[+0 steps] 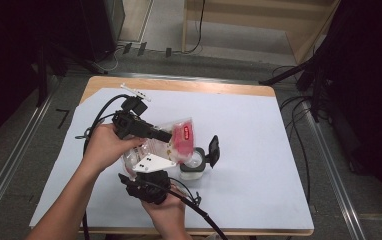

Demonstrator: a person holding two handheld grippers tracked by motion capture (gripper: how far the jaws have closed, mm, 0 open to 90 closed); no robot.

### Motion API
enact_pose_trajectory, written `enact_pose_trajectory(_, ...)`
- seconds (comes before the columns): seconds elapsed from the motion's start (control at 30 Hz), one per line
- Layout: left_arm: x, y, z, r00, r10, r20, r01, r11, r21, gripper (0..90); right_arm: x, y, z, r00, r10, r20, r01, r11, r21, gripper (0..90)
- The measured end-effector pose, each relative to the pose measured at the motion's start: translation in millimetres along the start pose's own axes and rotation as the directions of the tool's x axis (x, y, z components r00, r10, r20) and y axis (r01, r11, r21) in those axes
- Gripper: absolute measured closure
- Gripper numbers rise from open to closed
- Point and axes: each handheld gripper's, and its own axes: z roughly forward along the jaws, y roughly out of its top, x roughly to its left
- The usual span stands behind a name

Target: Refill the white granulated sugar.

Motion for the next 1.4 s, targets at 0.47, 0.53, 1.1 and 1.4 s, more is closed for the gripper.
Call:
enact_pose_trajectory(0.47,0.3,-0.1,-0.2,1.0,-0.003,-0.002,0.003,1.0,-0.003,72.3,0.1,0.6,0.8,1.0,-0.001,-0.003,0.001,1.0,0.0,64.3)
enact_pose_trajectory(0.53,0.7,0.1,-0.5,1.0,-0.004,-0.002,0.004,1.0,-0.001,72.3,0.1,1.1,0.7,1.0,-0.002,-0.006,0.002,1.0,0.002,64.2)
enact_pose_trajectory(1.1,1.2,0.1,-0.6,1.0,-0.005,-0.002,0.005,1.0,-0.001,72.3,-0.9,1.9,0.5,0.9999,-0.007,-0.01,0.007,0.9999,0.009,64.2)
enact_pose_trajectory(1.4,-0.1,0.0,-0.2,1.0,-0.006,-0.006,0.006,1.0,-0.007,72.4,0.1,1.1,0.8,1.0,0.004,-0.008,-0.004,1.0,-0.001,64.2)
